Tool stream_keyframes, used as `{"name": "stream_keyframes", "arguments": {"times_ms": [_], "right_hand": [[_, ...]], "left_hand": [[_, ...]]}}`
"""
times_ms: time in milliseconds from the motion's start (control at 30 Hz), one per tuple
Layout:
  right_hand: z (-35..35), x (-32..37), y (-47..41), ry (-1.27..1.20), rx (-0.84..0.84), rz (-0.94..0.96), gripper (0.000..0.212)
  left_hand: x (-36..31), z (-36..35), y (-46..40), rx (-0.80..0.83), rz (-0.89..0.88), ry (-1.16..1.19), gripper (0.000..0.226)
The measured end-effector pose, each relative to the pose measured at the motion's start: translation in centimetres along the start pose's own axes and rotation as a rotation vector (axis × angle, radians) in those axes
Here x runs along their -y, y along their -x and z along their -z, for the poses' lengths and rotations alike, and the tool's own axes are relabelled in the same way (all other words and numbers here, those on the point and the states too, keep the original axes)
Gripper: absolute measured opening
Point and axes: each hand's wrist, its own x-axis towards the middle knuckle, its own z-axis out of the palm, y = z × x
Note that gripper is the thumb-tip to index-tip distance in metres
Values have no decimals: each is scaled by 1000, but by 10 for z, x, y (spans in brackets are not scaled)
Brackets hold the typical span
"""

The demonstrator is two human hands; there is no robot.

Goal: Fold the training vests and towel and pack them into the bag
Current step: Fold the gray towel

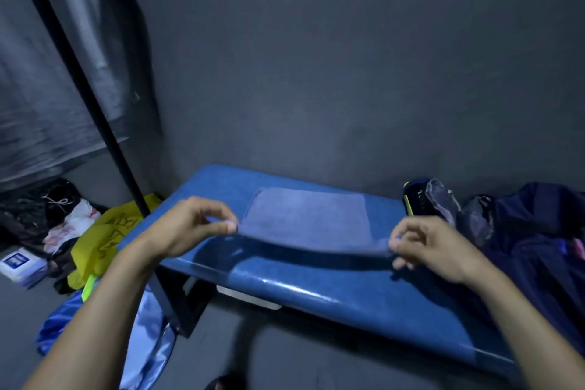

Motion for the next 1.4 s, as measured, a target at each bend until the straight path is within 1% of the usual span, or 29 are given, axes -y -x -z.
{"name": "stream_keyframes", "arguments": {"times_ms": [67,100,167,200,267,333,400,433,500,533,567,633,733,867,933,1000,1033,1100,1133,1167,1200,1233,1300,1333,1400], "right_hand": [[2,-7,12,49,159,-74,19],[4,-6,19,61,240,-113,14],[8,-7,28,70,390,-175,12],[9,-6,31,65,435,-193,11],[11,-6,35,51,470,-211,11],[11,-5,34,16,437,-213,10],[7,-6,29,-40,326,-209,11],[3,-6,24,-85,241,-215,11],[-8,-6,9,-188,33,-242,14],[-14,-8,-1,-202,-72,-253,16],[-19,-11,-13,-179,-171,-258,19],[-29,-18,-33,-47,-327,-250,23],[-38,-28,-58,205,-425,-267,17],[-44,-35,-83,332,-458,-287,16],[-47,-42,-91,402,-432,-298,14],[-50,-49,-97,472,-365,-280,9],[-50,-52,-98,502,-314,-251,7],[-47,-55,-101,530,-201,-198,14],[-46,-56,-102,523,-164,-185,14],[-44,-56,-104,515,-144,-176,12],[-43,-55,-105,509,-135,-170,9],[-42,-55,-105,507,-136,-164,7],[-42,-54,-106,498,-149,-149,5],[-43,-55,-106,494,-158,-140,6],[-44,-55,-106,496,-166,-126,8]], "left_hand": [[5,-2,12,204,61,115,25],[6,-2,17,274,79,183,20],[4,-3,24,363,98,265,13],[2,-3,25,392,98,275,12],[-1,-5,25,425,106,264,12],[-4,-11,22,438,138,230,13],[-5,-19,14,402,181,230,14],[-5,-24,7,342,202,242,15],[-2,-33,-9,164,254,252,17],[0,-36,-18,76,288,257,18],[2,-40,-27,5,321,263,18],[5,-44,-40,-89,381,268,19],[11,-50,-55,-189,454,254,20],[12,-51,-71,-228,478,240,21],[10,-51,-76,-242,484,226,20],[8,-49,-78,-202,496,243,22],[6,-47,-78,-137,498,293,25],[3,-42,-76,69,503,447,32],[2,-41,-75,168,511,480,35],[2,-41,-75,233,518,450,35],[5,-43,-77,239,517,355,31],[9,-47,-79,181,507,212,25],[21,-51,-87,3,478,-57,18],[24,-53,-90,-46,475,-118,18],[30,-59,-94,-50,498,-152,22]]}}
